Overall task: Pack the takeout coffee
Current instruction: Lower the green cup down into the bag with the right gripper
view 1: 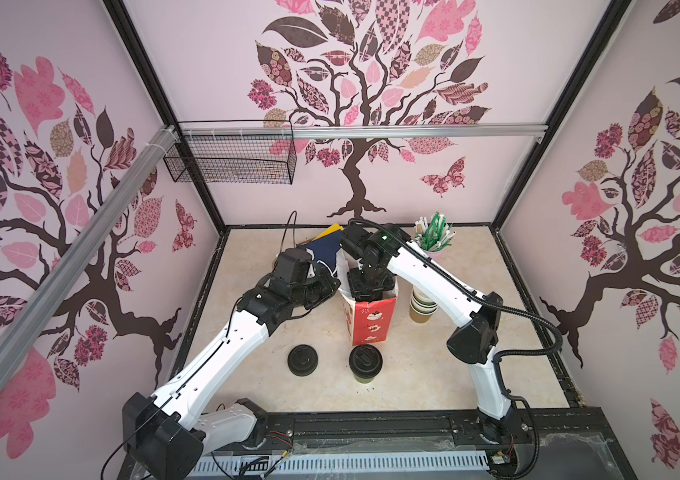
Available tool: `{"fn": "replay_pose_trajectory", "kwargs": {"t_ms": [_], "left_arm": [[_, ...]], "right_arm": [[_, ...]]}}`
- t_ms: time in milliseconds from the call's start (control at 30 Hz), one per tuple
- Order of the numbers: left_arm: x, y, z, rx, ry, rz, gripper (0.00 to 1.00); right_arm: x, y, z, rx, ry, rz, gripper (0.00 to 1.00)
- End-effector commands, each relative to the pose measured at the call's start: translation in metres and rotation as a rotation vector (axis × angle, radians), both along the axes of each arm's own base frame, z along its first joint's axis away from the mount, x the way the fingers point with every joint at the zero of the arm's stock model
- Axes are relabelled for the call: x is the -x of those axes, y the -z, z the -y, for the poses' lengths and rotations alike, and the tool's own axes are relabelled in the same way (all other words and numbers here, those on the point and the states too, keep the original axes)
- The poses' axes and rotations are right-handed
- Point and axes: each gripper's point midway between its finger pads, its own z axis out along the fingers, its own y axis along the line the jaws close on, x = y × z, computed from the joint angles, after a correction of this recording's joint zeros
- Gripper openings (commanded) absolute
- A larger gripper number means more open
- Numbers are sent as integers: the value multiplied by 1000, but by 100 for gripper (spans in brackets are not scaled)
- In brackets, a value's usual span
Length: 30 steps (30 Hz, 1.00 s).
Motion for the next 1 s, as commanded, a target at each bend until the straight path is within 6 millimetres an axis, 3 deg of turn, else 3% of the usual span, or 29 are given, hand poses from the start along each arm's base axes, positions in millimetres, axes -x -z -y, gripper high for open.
{"fn": "replay_pose_trajectory", "kwargs": {"t_ms": [0,733,967], "left_arm": [[4,0,0,-14,23,19,0],[7,4,1,-20,42,14,0],[6,4,0,-25,36,15,0]], "right_arm": [[-1,20,2,47,-8,-40,67],[-12,54,-8,68,-22,-81,68],[-12,30,-8,32,-23,-53,67]]}}
